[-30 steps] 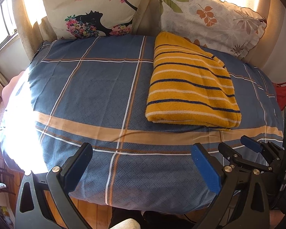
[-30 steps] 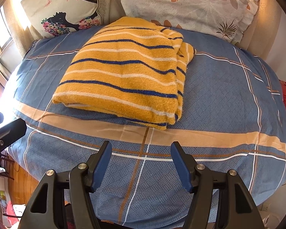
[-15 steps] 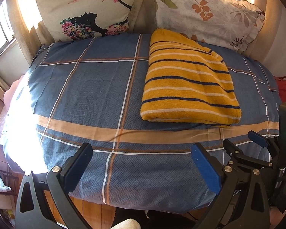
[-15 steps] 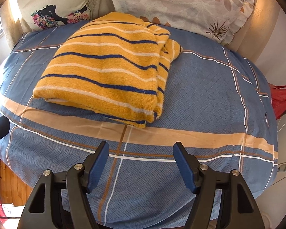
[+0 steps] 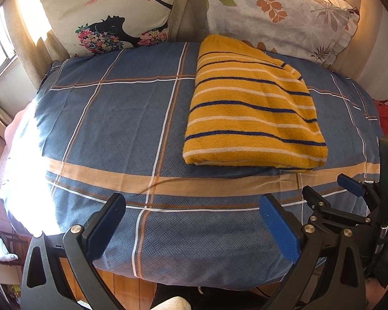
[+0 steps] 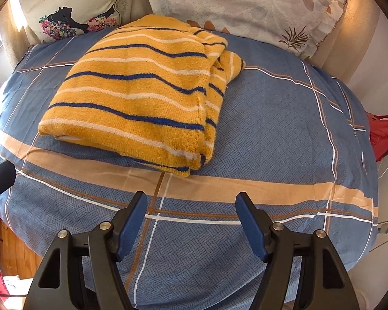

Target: Fold small clothes

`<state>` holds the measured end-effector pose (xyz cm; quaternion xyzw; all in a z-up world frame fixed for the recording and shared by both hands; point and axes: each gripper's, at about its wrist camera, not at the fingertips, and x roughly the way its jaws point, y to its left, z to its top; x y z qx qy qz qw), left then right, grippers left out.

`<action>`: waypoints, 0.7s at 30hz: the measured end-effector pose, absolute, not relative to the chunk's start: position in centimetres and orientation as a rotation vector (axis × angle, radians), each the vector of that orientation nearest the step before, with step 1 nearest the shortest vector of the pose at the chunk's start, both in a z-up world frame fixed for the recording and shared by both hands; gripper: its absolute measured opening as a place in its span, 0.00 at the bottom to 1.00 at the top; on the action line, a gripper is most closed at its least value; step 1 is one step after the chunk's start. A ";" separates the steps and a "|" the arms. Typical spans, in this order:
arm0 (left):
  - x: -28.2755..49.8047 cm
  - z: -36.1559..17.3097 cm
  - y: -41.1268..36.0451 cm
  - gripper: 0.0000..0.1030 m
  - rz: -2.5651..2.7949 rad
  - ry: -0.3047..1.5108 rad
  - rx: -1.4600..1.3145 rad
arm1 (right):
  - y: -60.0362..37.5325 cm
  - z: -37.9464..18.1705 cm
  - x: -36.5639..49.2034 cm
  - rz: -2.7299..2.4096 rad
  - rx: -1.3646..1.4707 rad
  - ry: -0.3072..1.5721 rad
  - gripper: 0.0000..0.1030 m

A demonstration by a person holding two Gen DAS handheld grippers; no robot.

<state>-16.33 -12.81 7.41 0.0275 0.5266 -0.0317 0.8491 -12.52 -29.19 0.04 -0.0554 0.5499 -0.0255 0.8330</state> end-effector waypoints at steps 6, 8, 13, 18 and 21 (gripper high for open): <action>-16.1 7.2 -12.6 1.00 -0.058 1.118 0.041 | -29.1 0.0 -12.2 -0.049 -0.125 1.162 0.73; -16.0 7.0 -12.6 1.00 -0.061 1.125 0.032 | -29.1 0.0 -12.2 -0.048 -0.127 1.162 0.73; -15.8 6.6 -12.3 1.00 -0.059 1.141 0.010 | -28.7 0.2 -12.3 -0.043 -0.143 1.153 0.73; -15.9 6.5 -12.2 1.00 -0.075 1.147 -0.014 | -28.4 0.2 -12.5 -0.043 -0.146 1.152 0.73; -15.9 6.4 -12.3 1.00 -0.067 1.148 -0.006 | -28.4 0.2 -12.5 -0.043 -0.142 1.153 0.73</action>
